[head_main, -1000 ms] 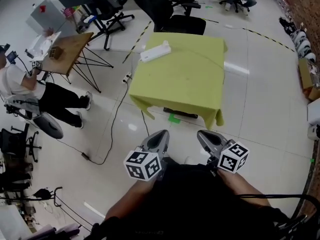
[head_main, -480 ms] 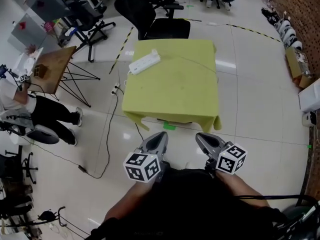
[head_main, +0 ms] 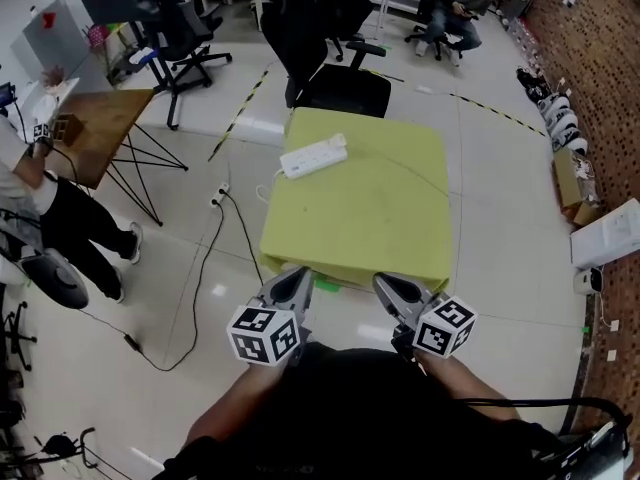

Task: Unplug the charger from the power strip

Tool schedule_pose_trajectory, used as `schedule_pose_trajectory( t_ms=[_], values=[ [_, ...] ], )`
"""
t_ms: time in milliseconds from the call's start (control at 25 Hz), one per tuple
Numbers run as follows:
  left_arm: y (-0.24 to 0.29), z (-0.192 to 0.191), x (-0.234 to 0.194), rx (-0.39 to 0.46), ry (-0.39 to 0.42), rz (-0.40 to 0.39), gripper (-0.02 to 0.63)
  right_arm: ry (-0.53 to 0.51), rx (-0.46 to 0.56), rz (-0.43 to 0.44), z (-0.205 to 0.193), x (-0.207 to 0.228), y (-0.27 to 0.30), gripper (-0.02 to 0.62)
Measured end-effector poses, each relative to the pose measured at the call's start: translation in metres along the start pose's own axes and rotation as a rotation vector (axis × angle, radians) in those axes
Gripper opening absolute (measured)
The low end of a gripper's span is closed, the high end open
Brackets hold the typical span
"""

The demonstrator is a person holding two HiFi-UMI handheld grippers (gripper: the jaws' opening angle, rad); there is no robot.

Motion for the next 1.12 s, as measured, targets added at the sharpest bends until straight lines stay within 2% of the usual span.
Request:
schedule_pose_trajectory(
  t_ms=[360, 600, 680, 920, 1120],
  values=[
    [-0.012, 0.022, -0.071, 0.010, -0.045, 0.021, 0.005, -0.021, -0.052, -0.015, -0.016, -0.021, 0.064, 0.002],
    [-0.017, 0.027, -0.095, 0.010, -0.063, 0.042, 0.005, 0.021, -0.054, -0.034, -0.016, -0.013, 0.095, 0.002],
    [-0.019, 0.029, -0.104, 0.013, -0.062, 0.057, 0.005, 0.001, -0.055, -0.038, -0.010, -0.008, 0.104, 0.003],
    [-0.020, 0.031, -0.124, 0.036, -0.064, 0.147, 0.005, -0.096, -0.080, -0.029, 0.007, 0.034, 0.134, 0.003],
    [-0.018, 0.046, -0.138, 0.065, -0.056, 0.251, 0.005, -0.196, -0.134, -0.053, 0.019, 0.099, 0.172, 0.012]
  ],
)
Point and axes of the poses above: the fingertips, and each gripper's own axes: y forward along the fingers, x to its right, z out of its top, the point moved 3 cm from there along -y, backward along the fingers, and after that the axes turned 13 degrees about x, right-handed, at the moved point
